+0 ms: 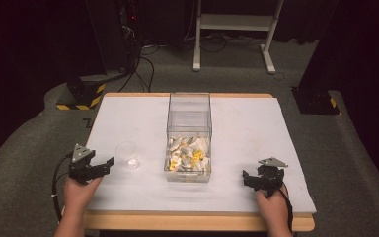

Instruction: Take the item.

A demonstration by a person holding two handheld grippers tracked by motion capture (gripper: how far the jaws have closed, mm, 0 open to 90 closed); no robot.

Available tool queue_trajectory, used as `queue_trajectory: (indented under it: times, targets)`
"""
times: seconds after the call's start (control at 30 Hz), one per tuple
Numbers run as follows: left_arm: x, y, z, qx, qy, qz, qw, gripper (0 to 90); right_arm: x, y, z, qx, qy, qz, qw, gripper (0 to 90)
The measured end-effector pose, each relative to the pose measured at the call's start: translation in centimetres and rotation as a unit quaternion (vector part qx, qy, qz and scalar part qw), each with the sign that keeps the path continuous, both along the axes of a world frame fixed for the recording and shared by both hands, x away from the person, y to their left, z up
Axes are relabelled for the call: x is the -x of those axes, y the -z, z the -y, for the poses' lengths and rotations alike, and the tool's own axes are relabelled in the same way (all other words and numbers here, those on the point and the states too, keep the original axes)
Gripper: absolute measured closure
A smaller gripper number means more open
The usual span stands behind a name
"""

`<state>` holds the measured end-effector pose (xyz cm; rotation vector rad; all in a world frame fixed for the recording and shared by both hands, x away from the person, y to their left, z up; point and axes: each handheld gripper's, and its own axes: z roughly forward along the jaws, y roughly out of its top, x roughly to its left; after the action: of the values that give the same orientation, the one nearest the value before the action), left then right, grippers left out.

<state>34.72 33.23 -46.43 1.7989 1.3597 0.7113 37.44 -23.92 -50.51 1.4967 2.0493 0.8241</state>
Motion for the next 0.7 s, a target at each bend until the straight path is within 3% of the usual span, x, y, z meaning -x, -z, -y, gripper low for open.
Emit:
queue_trajectory:
  times: [0.7]
  targets:
    - [0.9, -1.6, 0.5, 0.018, 0.013, 0.028, 0.9994, 19.2, 0.0, 0.0, 0.0, 0.000, 0.000, 0.000, 1.0000, 8.5]
